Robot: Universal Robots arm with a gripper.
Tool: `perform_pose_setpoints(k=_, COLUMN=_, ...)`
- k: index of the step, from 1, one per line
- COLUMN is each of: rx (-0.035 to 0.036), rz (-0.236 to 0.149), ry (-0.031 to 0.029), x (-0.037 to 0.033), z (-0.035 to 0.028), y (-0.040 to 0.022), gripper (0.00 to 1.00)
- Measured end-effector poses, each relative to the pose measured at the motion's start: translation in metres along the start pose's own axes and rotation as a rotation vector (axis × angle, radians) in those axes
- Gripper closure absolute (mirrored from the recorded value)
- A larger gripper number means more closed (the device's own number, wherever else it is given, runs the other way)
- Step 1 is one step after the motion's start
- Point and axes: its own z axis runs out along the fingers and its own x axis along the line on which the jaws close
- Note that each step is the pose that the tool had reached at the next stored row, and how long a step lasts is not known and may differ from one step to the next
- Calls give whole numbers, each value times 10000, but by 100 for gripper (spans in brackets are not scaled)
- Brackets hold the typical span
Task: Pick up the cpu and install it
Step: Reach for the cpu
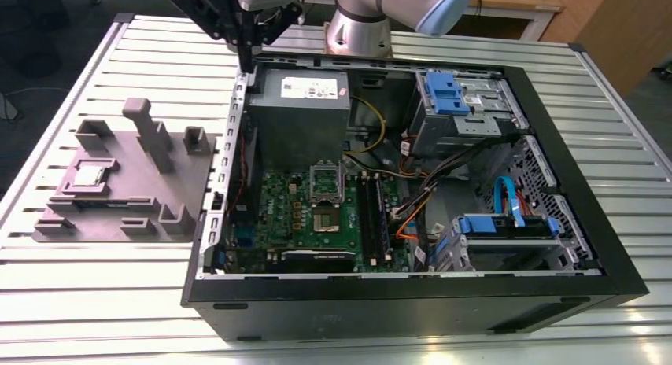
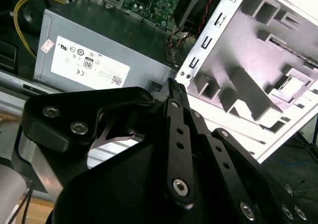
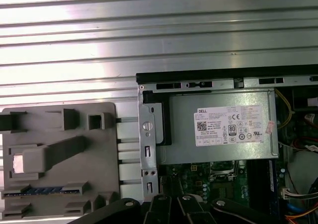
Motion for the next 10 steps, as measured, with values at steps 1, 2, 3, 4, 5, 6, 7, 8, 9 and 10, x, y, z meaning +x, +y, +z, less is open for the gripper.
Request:
perform_pose_setpoints(k=1, rx=0, rz=0, ry=0, x=4, z=0, y=-1, gripper=90)
perform_pose_setpoints(k=2, rx=0, rz=-1, ry=0, x=7, z=0, y=-1, gripper=90)
perform_pose_setpoints(k=3, rx=0, rz=-2, ry=0, x=8, z=0, y=-1, gripper=90)
perform_pose_setpoints(k=4, rx=0, rz=-2, ry=0, x=9, z=0, y=-1, gripper=90)
perform_pose_setpoints(k=5, rx=0, rz=-1, ry=0, x=11, z=0, y=-1, gripper=90)
perform_pose_setpoints(k=6, rx=1, rz=0, ry=0, x=14, z=0, y=-1, gripper=90)
perform_pose_setpoints(k=7, rx=1, rz=0, ry=0, x=15, z=0, y=-1, gripper=90)
perform_pose_setpoints(k=8, rx=1, rz=-1, ry=0, x=15, z=0, y=-1, gripper=90)
perform_pose_setpoints(k=9, rx=1, rz=-1, ry=1, x=16, z=0, y=-1, gripper=90)
perform_pose_setpoints(k=10, rx=0, rz=-1, ry=0, x=16, z=0, y=-2, gripper=90)
